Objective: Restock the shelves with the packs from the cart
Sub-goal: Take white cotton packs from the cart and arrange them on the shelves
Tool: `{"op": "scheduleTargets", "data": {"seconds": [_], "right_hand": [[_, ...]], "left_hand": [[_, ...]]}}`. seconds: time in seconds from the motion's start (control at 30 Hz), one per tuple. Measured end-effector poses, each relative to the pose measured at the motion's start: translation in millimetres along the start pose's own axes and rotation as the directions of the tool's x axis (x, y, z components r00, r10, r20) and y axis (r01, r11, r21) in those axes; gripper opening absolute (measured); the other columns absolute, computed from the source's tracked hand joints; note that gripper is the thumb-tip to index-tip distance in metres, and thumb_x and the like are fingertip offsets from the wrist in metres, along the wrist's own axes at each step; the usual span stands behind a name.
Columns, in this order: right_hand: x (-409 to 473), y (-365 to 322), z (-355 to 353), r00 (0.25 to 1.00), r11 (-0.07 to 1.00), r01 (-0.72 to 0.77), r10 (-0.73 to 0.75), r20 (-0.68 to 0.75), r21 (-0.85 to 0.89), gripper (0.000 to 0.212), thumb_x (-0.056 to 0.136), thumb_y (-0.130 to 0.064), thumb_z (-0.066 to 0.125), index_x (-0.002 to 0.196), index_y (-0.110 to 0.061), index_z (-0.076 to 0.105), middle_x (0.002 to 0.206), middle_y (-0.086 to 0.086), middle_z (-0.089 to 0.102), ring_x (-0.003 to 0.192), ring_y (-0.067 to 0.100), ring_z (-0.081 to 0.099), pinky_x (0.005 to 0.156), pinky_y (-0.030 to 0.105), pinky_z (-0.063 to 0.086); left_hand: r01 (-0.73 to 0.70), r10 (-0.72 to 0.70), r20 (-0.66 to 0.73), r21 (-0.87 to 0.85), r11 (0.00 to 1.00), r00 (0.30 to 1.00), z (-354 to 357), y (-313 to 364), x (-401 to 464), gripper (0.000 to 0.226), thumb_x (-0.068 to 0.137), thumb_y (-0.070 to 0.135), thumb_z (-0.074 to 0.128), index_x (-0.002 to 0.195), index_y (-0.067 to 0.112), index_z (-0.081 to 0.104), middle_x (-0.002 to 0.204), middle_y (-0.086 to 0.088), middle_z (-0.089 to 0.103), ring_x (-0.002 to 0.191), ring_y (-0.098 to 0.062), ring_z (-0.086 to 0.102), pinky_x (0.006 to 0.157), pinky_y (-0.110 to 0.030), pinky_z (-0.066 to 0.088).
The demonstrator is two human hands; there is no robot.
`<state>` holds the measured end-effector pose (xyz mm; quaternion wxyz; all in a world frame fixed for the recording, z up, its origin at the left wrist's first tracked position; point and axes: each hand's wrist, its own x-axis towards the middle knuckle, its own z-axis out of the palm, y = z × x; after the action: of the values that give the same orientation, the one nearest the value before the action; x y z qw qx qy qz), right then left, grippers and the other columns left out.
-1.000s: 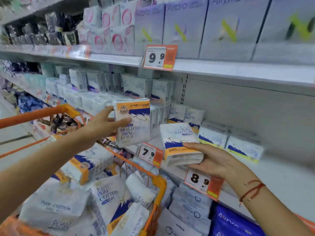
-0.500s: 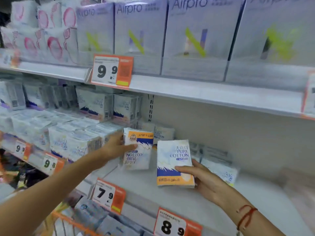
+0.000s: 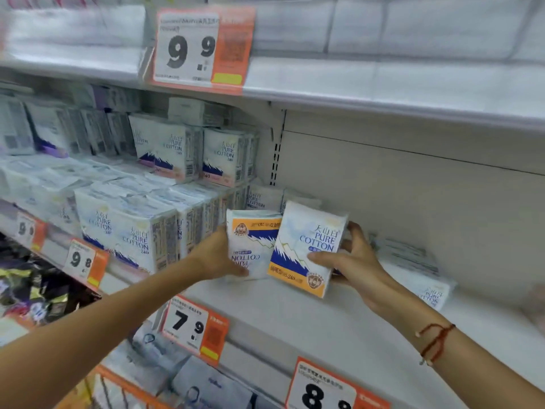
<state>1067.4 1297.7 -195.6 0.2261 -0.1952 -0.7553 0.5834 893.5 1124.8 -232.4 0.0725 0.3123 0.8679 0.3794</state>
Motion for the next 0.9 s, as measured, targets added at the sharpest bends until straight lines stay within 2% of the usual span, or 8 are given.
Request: {"op": "scheduleTargets", "data": {"seconds": [0.17, 0.27, 0.37, 0.47, 0.53, 0.63, 0.73, 0.9], "right_hand": [[-8, -1, -7, 0.998, 0.993, 0.046, -0.05, -0.037, -0.111, 0.065, 0.067, -0.007, 0.083, 0.113, -0.024, 0.041, 0.102, -0.006, 0.065, 0.093, 0.01, 0.063, 0.077, 0.03, 0.054], [-11, 2, -17, 0.999, 0.975, 0.051, -0.051, 0.002, -0.218, 0.067, 0.066, -0.014, 0.085, 0.114, -0.026, 0.039, 0.104, -0.01, 0.061, 0.093, 0.005, 0.059, 0.072, 0.022, 0.047], [-14, 11, -18, 0.999, 0.962, 0.026, -0.013, 0.049, -0.273, 0.07, 0.067, -0.016, 0.084, 0.114, -0.027, 0.033, 0.116, -0.006, 0.059, 0.104, 0.014, 0.057, 0.08, 0.028, 0.043], [-21, 18, -12, 0.995, 0.949, 0.083, -0.061, 0.079, -0.303, 0.081, 0.067, -0.01, 0.084, 0.122, -0.03, 0.028, 0.12, -0.006, 0.053, 0.106, 0.012, 0.055, 0.072, 0.017, 0.048], [-23, 18, -10, 0.987, 0.93, 0.162, -0.147, 0.072, -0.331, 0.103, 0.063, -0.01, 0.086, 0.135, -0.04, 0.019, 0.129, -0.008, 0.041, 0.113, 0.01, 0.052, 0.083, 0.018, 0.051], [-24, 16, -11, 0.93, 0.691, 0.318, -0.359, 0.074, -0.649, 0.119, 0.058, -0.026, 0.09, 0.143, -0.045, 0.01, 0.141, -0.012, 0.021, 0.128, 0.009, 0.032, 0.104, 0.033, 0.038], [-26, 15, -9, 0.854, 0.363, 0.416, -0.47, 0.222, -0.834, 0.102, 0.063, -0.042, 0.083, 0.145, -0.036, 0.022, 0.147, -0.008, 0.021, 0.136, 0.014, 0.021, 0.112, 0.029, 0.019], [-20, 13, -2, 0.841, 0.28, 0.41, -0.484, 0.241, -0.868, 0.091, 0.068, -0.047, 0.078, 0.143, -0.03, 0.03, 0.142, -0.009, 0.036, 0.132, 0.014, 0.028, 0.107, 0.025, 0.013]], "left_hand": [[-0.142, 0.141, 0.023, 0.073, 0.987, 0.99, -33, 27, -3, 0.061, 0.074, 0.021, 0.079, 0.127, 0.017, 0.048, 0.102, 0.002, 0.064, 0.098, -0.022, 0.062, 0.085, -0.031, 0.048], [-0.282, 0.237, 0.192, 0.254, 0.925, 0.952, -74, 57, -5, 0.081, 0.074, 0.03, 0.079, 0.143, 0.029, 0.037, 0.139, 0.002, 0.048, 0.128, -0.019, 0.045, 0.106, -0.032, 0.036], [-0.301, 0.188, 0.344, 0.313, 0.901, 0.92, -80, 74, -5, 0.101, 0.066, 0.027, 0.085, 0.147, 0.03, 0.024, 0.142, -0.003, 0.044, 0.13, -0.022, 0.044, 0.104, -0.03, 0.036], [-0.298, 0.246, 0.272, 0.171, 0.939, 0.93, -61, 73, -4, 0.091, 0.061, 0.021, 0.088, 0.133, 0.022, 0.032, 0.132, -0.003, 0.054, 0.117, -0.02, 0.055, 0.102, -0.033, 0.044], [-0.345, 0.308, 0.194, 0.195, 0.918, 0.931, -47, 63, -6, 0.078, 0.061, 0.023, 0.088, 0.121, 0.021, 0.038, 0.127, 0.001, 0.056, 0.114, -0.017, 0.054, 0.098, -0.031, 0.045], [-0.421, 0.411, 0.126, 0.448, 0.788, 0.903, -39, 43, -18, 0.079, 0.064, 0.036, 0.084, 0.128, 0.028, 0.04, 0.13, 0.006, 0.05, 0.111, -0.012, 0.047, 0.09, -0.026, 0.039], [-0.447, 0.502, 0.075, 0.58, 0.681, 0.861, -36, 27, -27, 0.092, 0.061, 0.045, 0.083, 0.138, 0.033, 0.033, 0.14, 0.011, 0.041, 0.127, -0.013, 0.037, 0.105, -0.03, 0.03], [-0.391, 0.611, 0.014, 0.779, 0.49, 0.792, -36, 29, -28, 0.088, 0.062, 0.048, 0.081, 0.138, 0.027, 0.043, 0.143, 0.001, 0.039, 0.133, -0.022, 0.034, 0.112, -0.038, 0.024]]}}
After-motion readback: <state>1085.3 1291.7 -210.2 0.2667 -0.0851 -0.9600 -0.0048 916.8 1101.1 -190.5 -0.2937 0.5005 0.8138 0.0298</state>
